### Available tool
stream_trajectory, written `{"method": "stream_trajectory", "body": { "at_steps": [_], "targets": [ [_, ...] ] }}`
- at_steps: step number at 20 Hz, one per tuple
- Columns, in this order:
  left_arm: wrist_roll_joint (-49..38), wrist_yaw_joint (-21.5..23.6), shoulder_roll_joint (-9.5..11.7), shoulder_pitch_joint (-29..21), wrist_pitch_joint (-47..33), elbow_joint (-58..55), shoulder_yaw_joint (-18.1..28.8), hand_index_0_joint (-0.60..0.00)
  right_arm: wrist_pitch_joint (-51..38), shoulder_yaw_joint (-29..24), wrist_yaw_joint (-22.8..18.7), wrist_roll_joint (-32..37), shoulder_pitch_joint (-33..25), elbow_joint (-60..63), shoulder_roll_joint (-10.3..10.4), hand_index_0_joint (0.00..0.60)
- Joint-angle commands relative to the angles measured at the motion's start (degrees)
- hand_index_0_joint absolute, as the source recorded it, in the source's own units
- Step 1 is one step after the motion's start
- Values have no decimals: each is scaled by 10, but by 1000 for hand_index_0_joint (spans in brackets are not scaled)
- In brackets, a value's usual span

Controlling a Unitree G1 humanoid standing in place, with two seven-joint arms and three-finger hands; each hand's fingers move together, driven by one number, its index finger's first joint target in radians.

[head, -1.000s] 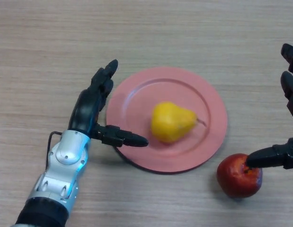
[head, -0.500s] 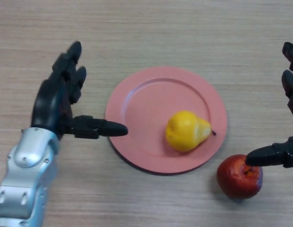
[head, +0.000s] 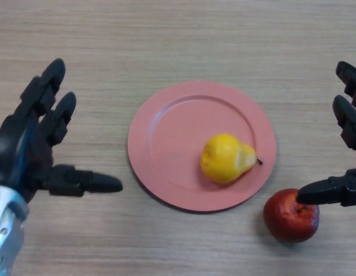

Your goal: Pick up the yellow pear and place it on the plate

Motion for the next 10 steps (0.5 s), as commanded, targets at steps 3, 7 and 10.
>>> {"method": "stream_trajectory", "body": {
  "at_steps": [3, 7, 10],
  "targets": [
    [4, -28, 34, -14, -83, -12, 65, 0, -90, -25, -8, 41, -12, -20, -12, 0],
    [16, -29, 37, -27, -129, 11, 57, 0, -93, -31, -1, 35, -13, -10, -18, 0],
    [36, -26, 48, -43, -165, 49, 56, 0, -129, -21, 14, 4, -12, 12, -17, 0]
  ]
}}
